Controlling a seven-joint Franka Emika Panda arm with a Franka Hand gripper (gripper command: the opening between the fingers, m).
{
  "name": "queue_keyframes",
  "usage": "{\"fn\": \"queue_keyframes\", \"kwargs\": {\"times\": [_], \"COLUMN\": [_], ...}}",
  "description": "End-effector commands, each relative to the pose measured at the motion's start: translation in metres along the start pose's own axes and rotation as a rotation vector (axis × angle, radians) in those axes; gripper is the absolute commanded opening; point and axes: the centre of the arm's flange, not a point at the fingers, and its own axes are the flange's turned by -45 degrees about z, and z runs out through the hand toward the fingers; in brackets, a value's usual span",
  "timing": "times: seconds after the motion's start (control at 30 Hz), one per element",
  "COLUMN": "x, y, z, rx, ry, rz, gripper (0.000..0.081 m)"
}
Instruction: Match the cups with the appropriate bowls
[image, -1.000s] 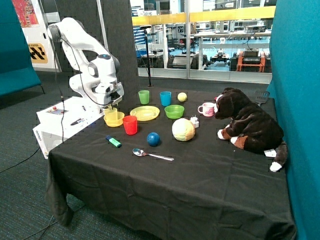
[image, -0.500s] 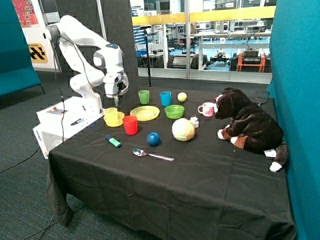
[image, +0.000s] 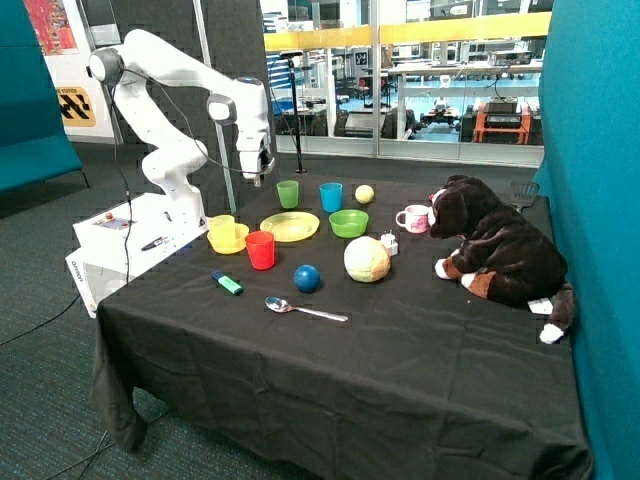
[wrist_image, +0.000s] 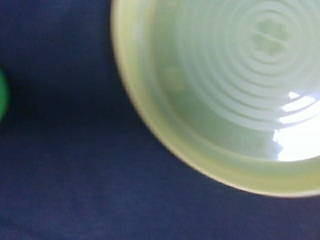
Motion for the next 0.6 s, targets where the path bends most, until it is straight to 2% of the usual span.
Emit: {"fn": "queue_keyframes", "kwargs": {"times": [0.0,0.33,0.57], "x": [0.015,0.028,0.046], "y": [-0.051,-0.080,-0.091], "z": [0.003,0.007,0.023], "rx": [-0.0034,-0.0035,-0.0035], "ry": [0.0047,0.0046,0.0046], "rz": [-0.118,-0.185,-0.179], "gripper": [0.0361,0.0364,0.0372]}}
